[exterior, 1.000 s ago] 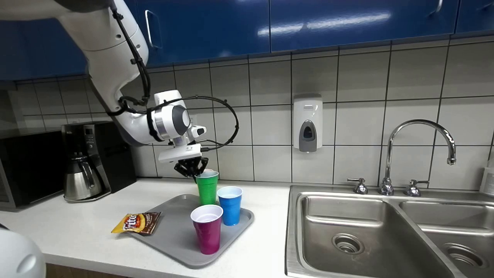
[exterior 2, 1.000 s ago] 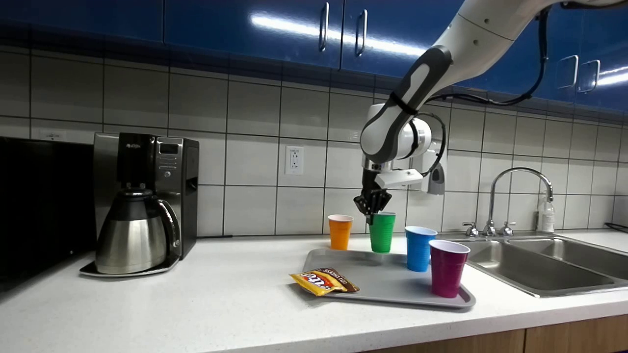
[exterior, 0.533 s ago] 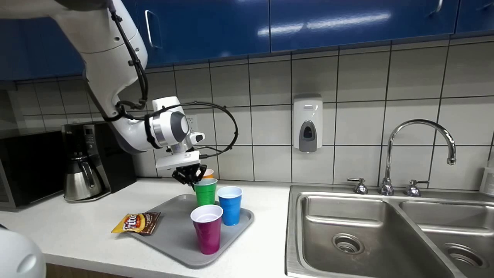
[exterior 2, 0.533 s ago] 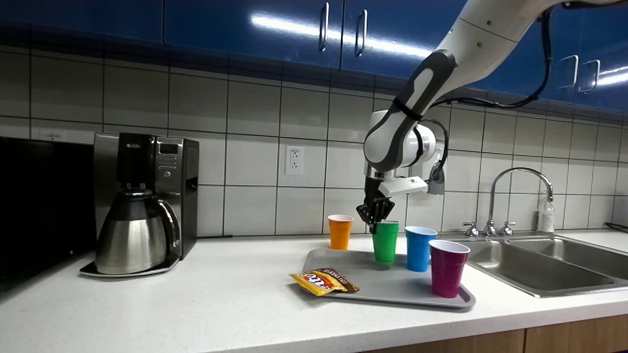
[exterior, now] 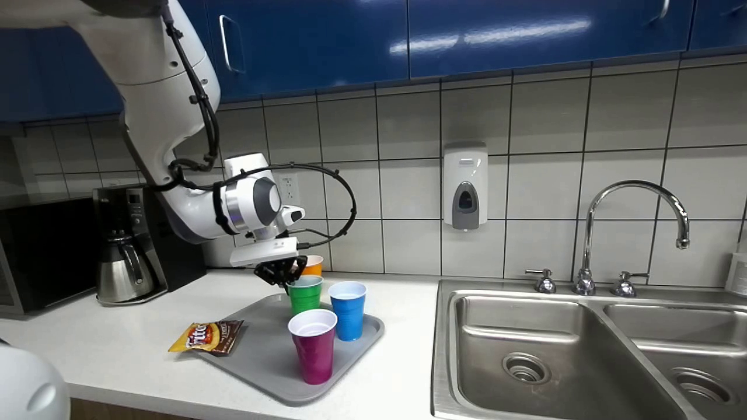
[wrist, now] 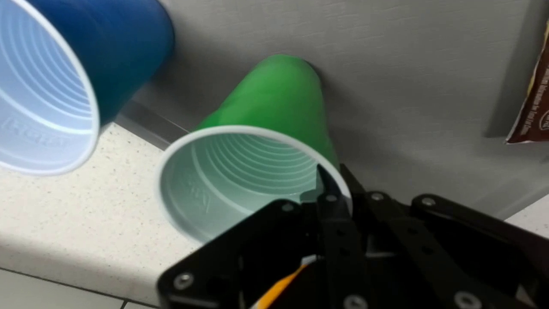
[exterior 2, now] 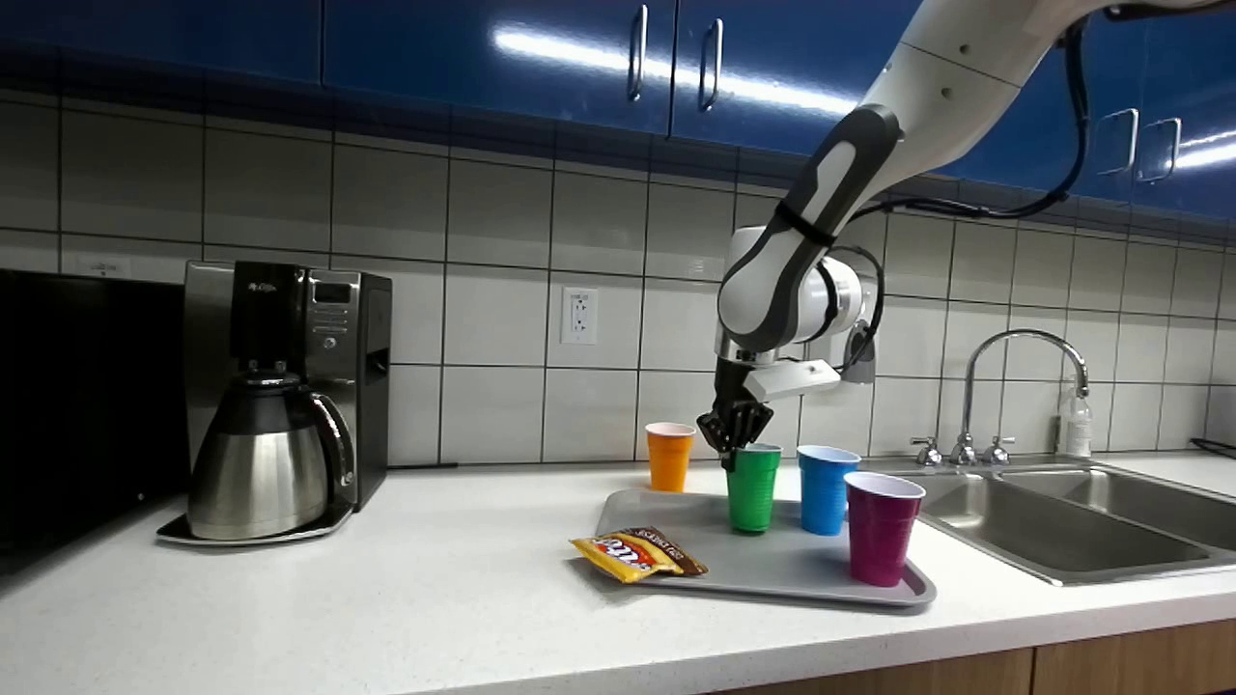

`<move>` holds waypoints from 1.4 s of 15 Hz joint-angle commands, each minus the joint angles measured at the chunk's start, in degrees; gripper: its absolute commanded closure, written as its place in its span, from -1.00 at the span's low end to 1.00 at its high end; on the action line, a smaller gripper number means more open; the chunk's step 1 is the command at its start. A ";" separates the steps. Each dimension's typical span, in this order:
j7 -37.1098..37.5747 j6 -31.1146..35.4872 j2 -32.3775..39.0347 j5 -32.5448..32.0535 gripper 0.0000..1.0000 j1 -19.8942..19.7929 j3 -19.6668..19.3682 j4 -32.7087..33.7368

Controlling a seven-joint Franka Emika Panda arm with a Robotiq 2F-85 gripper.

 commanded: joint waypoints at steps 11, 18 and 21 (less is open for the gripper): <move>-3.37 2.41 -1.59 1.61 0.98 -1.64 1.76 -2.26; -3.58 2.63 -1.11 1.16 0.98 -2.02 1.34 -2.22; -3.42 2.63 -1.05 0.85 0.98 -2.04 1.14 -2.34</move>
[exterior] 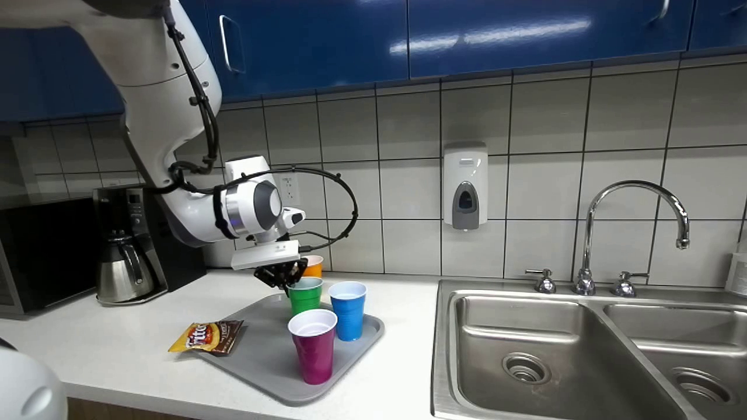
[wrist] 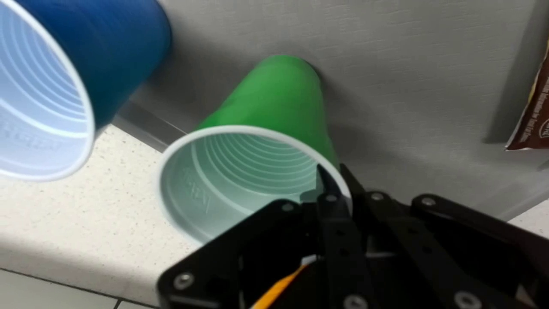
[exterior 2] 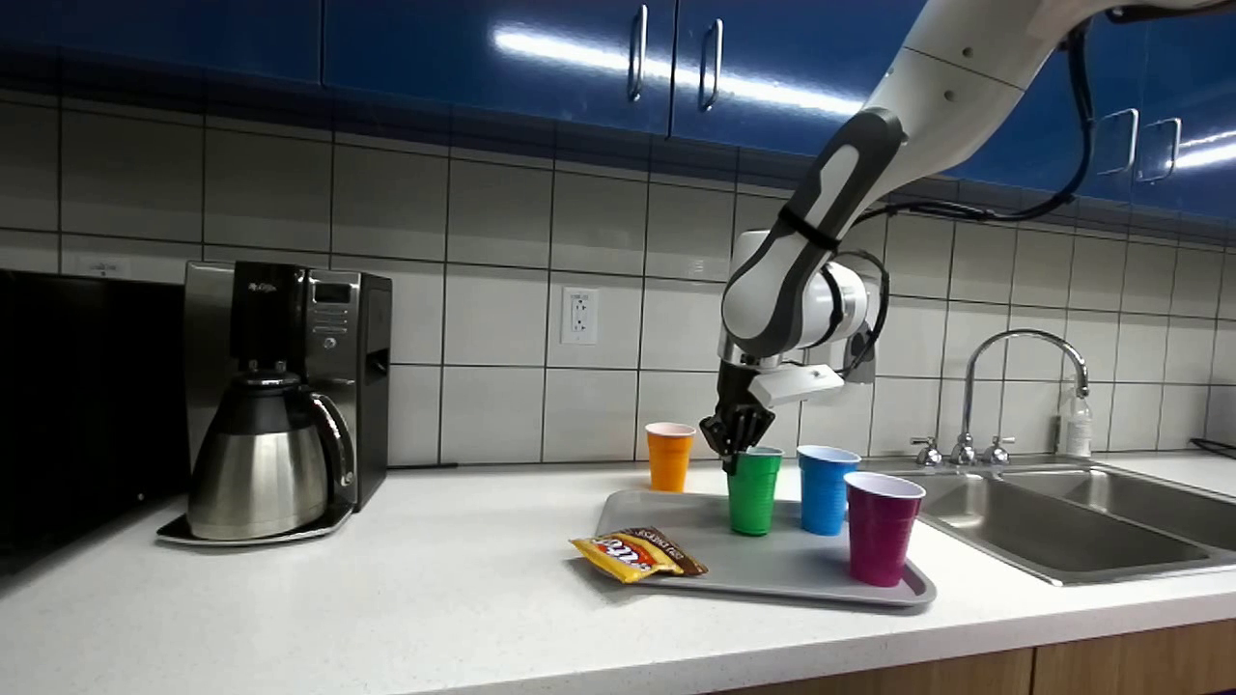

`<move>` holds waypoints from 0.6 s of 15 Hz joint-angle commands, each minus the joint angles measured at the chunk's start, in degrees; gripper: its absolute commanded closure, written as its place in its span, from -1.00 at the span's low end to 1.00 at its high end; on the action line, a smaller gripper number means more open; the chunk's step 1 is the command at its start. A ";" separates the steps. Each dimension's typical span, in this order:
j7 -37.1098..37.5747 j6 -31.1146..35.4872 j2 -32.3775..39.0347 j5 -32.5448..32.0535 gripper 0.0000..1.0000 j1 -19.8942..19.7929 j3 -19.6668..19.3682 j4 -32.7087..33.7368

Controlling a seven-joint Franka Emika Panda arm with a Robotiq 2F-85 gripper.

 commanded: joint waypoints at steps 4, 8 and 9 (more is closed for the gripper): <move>-1.39 0.85 -1.11 0.13 0.98 -0.84 0.35 -1.29; -0.56 0.31 -1.00 -0.75 0.26 -0.39 -0.17 -0.97; -0.66 0.06 -0.95 -0.61 0.14 -0.43 -0.10 -0.81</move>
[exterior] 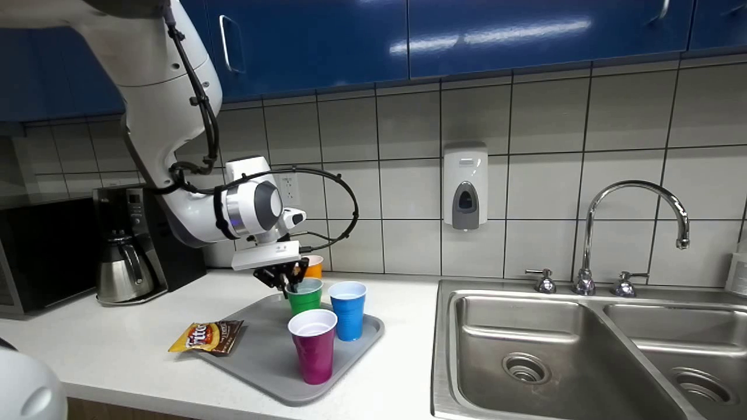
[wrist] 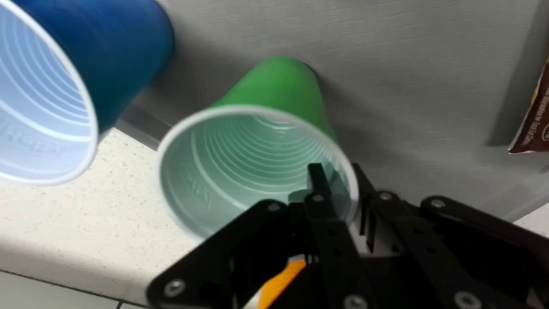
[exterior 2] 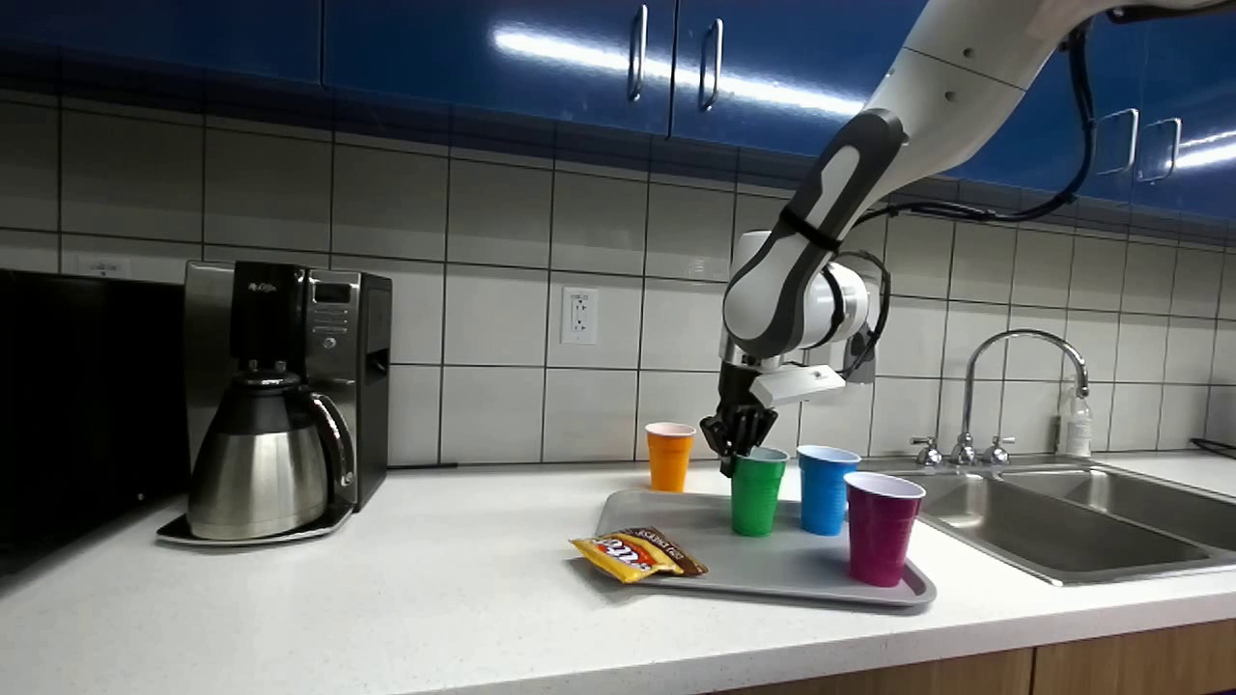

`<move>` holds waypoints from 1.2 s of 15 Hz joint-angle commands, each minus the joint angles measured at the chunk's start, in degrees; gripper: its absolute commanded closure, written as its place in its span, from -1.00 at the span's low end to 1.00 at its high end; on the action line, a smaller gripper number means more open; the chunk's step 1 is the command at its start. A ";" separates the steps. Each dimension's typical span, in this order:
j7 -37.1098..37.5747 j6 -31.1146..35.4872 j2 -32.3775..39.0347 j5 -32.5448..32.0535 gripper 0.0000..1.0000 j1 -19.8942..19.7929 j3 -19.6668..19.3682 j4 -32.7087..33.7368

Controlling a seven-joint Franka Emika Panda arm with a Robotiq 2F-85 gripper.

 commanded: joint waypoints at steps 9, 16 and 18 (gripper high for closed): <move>1.42 -2.41 -0.43 1.59 -1.00 -0.42 -0.05 2.62; 5.68 -5.19 0.35 1.52 -1.00 0.11 -1.21 7.48; 6.62 -5.06 1.08 1.68 -1.00 0.19 -1.23 8.66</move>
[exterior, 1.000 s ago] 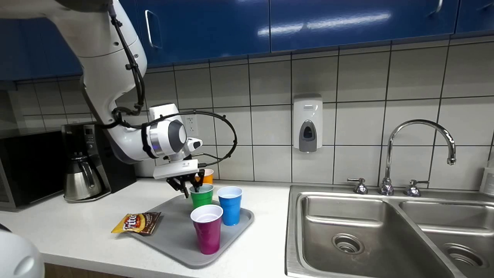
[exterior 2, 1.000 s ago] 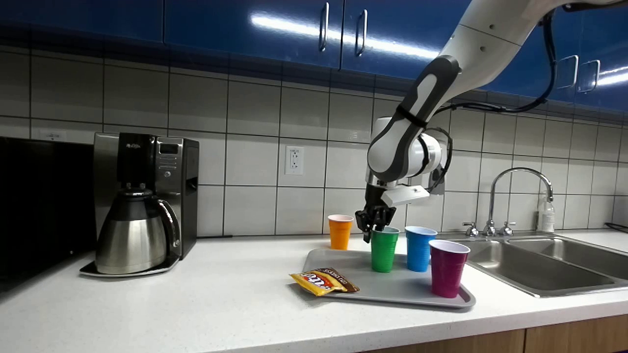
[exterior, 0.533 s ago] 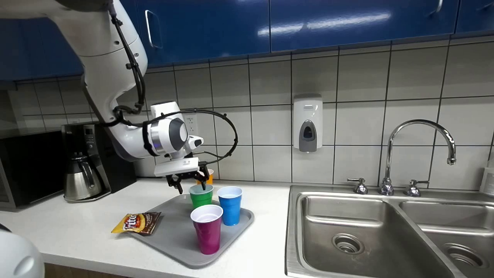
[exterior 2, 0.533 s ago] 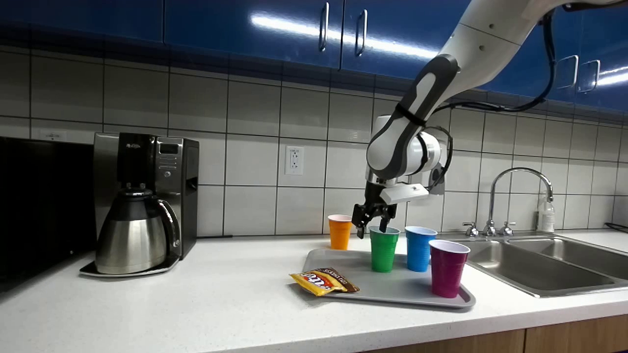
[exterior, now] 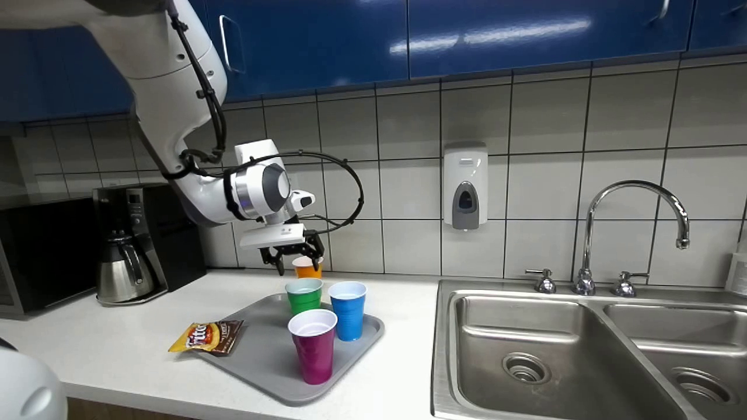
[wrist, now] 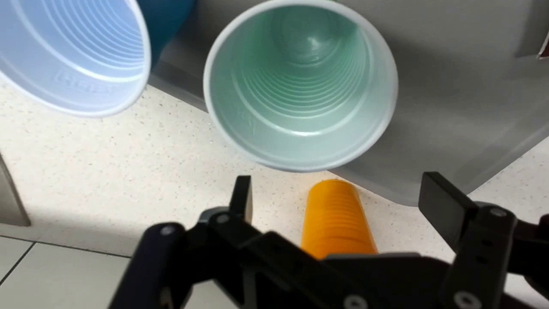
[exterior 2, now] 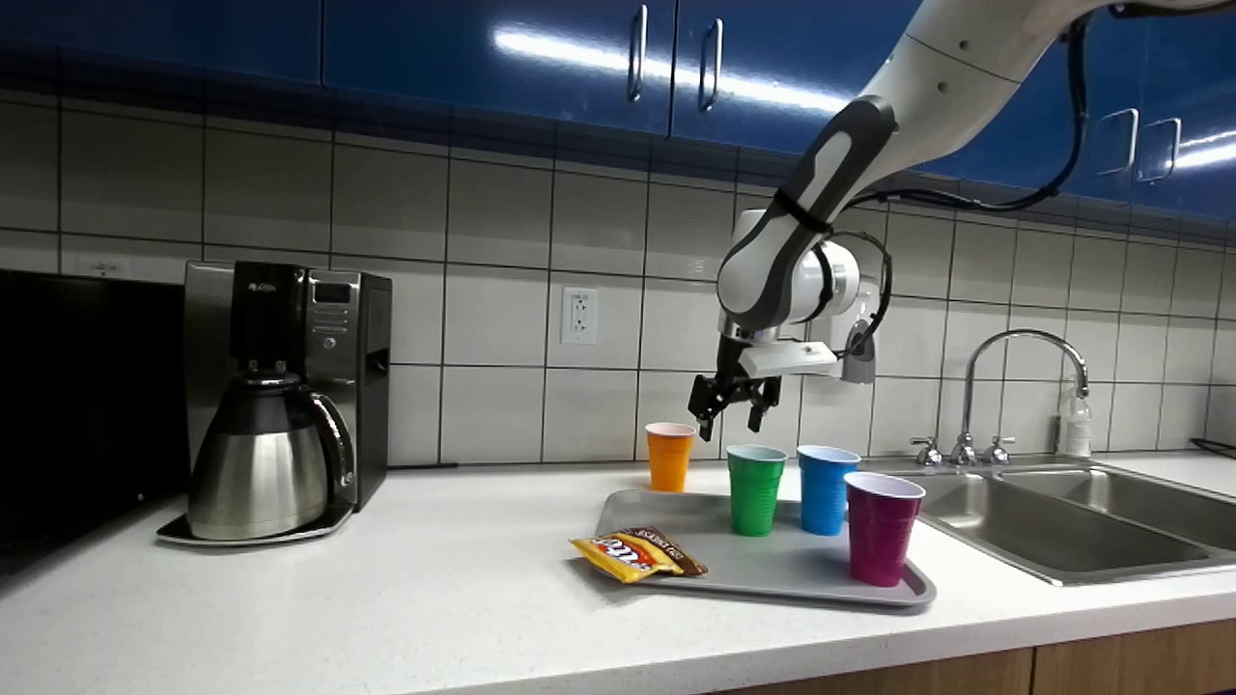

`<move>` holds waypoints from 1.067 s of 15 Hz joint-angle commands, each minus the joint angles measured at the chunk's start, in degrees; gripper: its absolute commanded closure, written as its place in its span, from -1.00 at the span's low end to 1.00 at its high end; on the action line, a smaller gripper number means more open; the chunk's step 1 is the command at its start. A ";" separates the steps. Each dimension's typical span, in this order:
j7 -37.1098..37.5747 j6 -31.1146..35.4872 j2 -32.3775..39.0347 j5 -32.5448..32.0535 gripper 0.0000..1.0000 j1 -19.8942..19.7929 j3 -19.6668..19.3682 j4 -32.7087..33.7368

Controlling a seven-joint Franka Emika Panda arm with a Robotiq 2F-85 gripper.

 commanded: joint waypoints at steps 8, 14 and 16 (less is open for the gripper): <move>8.49 -2.43 6.28 0.61 -1.00 2.68 -0.42 10.49; 11.91 -1.83 11.36 0.54 -1.00 5.32 -1.32 16.38; 11.89 -1.62 12.72 1.00 -1.00 5.51 -1.11 18.12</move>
